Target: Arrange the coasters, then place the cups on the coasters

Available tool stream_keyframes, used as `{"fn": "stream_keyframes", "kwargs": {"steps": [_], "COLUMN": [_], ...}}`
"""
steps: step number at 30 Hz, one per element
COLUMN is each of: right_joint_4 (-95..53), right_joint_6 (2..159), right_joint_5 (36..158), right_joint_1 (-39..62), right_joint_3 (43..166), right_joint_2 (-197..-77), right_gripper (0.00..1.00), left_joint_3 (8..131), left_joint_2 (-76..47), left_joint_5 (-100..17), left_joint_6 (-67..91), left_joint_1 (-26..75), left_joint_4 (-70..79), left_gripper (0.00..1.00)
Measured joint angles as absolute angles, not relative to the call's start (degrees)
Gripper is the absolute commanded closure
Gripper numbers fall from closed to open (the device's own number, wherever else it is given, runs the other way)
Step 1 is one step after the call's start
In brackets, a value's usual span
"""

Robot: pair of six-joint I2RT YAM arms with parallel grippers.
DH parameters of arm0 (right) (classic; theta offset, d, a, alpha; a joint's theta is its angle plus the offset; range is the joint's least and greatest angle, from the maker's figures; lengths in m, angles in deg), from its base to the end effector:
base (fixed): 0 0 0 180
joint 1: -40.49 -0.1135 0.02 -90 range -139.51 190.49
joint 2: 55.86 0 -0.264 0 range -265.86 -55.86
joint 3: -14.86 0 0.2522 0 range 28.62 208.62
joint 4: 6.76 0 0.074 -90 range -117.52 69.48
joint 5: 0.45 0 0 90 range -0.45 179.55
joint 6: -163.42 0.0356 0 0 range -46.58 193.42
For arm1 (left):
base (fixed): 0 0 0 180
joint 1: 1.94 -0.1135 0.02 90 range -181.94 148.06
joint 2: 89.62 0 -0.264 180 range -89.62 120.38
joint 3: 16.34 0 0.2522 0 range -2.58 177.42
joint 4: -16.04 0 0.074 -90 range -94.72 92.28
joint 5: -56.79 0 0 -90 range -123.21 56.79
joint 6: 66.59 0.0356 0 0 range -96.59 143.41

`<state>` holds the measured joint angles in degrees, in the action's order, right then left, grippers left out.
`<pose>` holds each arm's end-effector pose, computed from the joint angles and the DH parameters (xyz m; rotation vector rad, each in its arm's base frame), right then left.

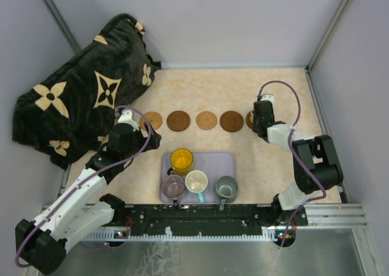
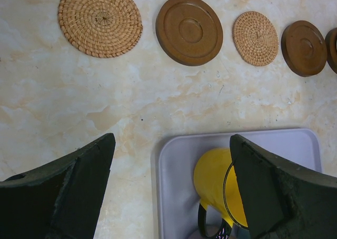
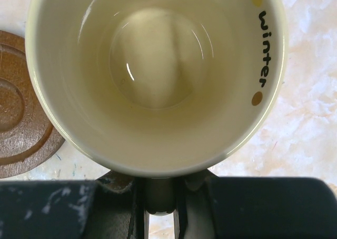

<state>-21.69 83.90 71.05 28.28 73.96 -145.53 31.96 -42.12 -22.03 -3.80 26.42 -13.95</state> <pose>0.3065 0.0548 0.1724 0.1193 2.3177 -0.1834 0.1695 -0.0837 0.2585 -0.0990 2.0909 -0.3907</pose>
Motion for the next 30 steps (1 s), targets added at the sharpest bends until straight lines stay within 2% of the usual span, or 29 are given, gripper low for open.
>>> {"fn": "stream_keyframes", "kwargs": {"steps": [22,30], "right_joint_4": [-21.8,-21.8], "right_joint_6": [85.0,85.7], "right_joint_5": [71.2,71.3], "right_joint_1": [28.3,28.3], "right_joint_3": [74.0,74.0], "right_joint_2": [-145.5,-145.5], "right_gripper": [0.99,0.77], "left_joint_3": [31.5,31.5], "left_joint_2": [-42.1,-42.1], "left_joint_5": [-22.1,-22.1], "left_joint_6": [-3.8,-3.8], "left_joint_1": [26.4,26.4], "left_joint_4": [-13.9,-13.9], "left_gripper": [0.04,0.04]}}
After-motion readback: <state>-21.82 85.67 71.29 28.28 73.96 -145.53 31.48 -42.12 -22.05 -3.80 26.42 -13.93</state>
